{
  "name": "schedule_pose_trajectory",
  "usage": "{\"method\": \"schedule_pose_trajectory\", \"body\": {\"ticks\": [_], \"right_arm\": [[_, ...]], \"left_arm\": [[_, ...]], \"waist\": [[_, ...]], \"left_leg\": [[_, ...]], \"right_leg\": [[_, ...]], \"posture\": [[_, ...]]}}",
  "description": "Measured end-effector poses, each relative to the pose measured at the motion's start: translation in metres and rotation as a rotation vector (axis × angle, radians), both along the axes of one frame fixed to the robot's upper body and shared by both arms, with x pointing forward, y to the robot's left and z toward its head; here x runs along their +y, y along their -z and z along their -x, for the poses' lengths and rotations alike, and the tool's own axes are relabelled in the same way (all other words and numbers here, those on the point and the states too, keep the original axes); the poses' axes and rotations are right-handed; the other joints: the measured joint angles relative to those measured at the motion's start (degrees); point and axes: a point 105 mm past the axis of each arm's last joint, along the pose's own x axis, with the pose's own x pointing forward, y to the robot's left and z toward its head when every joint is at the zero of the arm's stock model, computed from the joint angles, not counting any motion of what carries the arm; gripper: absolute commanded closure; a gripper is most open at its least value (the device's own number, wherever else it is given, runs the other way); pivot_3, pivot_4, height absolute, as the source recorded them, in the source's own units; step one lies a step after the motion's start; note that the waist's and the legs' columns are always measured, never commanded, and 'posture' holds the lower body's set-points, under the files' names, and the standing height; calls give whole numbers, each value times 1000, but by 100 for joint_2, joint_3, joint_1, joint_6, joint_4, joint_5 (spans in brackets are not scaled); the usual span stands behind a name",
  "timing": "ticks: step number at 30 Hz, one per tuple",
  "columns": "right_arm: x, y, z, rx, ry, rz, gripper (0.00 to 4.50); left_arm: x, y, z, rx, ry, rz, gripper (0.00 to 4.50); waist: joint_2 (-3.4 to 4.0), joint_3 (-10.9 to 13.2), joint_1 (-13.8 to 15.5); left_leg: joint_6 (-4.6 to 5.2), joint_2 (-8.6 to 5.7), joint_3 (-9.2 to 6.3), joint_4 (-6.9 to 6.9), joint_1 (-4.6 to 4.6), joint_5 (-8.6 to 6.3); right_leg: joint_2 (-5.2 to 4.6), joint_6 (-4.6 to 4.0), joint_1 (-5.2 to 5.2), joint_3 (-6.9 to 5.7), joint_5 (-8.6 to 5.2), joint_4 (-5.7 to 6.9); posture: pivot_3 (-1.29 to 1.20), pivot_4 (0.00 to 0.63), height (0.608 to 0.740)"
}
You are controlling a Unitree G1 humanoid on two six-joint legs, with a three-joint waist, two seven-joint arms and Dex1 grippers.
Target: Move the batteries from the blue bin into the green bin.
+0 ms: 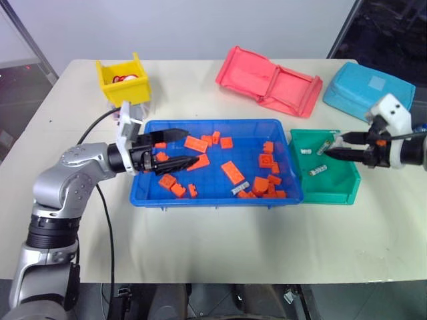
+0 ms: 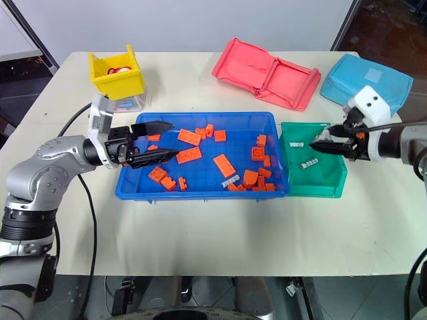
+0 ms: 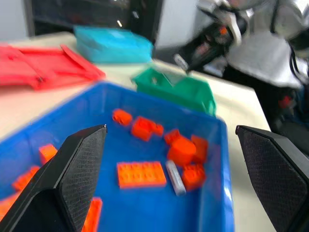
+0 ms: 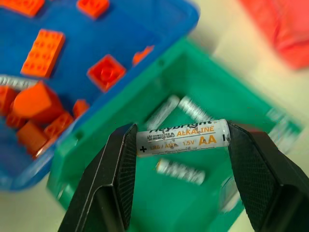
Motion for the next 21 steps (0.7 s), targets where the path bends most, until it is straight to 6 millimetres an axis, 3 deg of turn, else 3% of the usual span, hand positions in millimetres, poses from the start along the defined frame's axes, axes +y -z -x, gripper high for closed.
{"method": "schedule_pose_trajectory", "body": {"ticks": [1,6,12,15,18,21], "right_arm": [[-1,4,1,11,2,0,2309],[-3,7,2,15,-2,3,74],[-6,4,-3,-14,-1,4,74],[0,-11,-10,-73,-15,-10,74],[22,-31,-17,-134,-82,-69,74],[58,-41,-17,-150,-203,-127,74]], "left_arm": [[0,1,0,0,5,-9,0],[2,6,2,0,25,-61,0],[5,7,3,-13,23,-95,0],[6,6,1,-34,15,-109,0],[9,3,-3,-69,0,-136,0],[15,-4,-6,-126,-7,-196,0]], "waist": [[0,0,0],[0,0,-4],[0,0,-1],[0,0,-13],[1,1,-20],[1,1,-11]], "left_leg": [[0,0,0,0,0,0],[0,0,-1,0,0,0],[0,0,0,1,0,0],[0,1,-1,0,1,0],[0,3,-4,0,1,0],[0,4,-7,-2,0,0]], "right_leg": [[-1,0,0,0,0,0],[1,0,0,-1,0,0],[-1,0,0,0,0,0],[1,0,-1,0,0,1],[4,0,-3,-1,0,5],[7,0,-3,-2,0,4]], "posture": [[0,150,740],[0,150,740],[0,150,740],[0,150,740],[0,150,740],[0,150,740]]}}
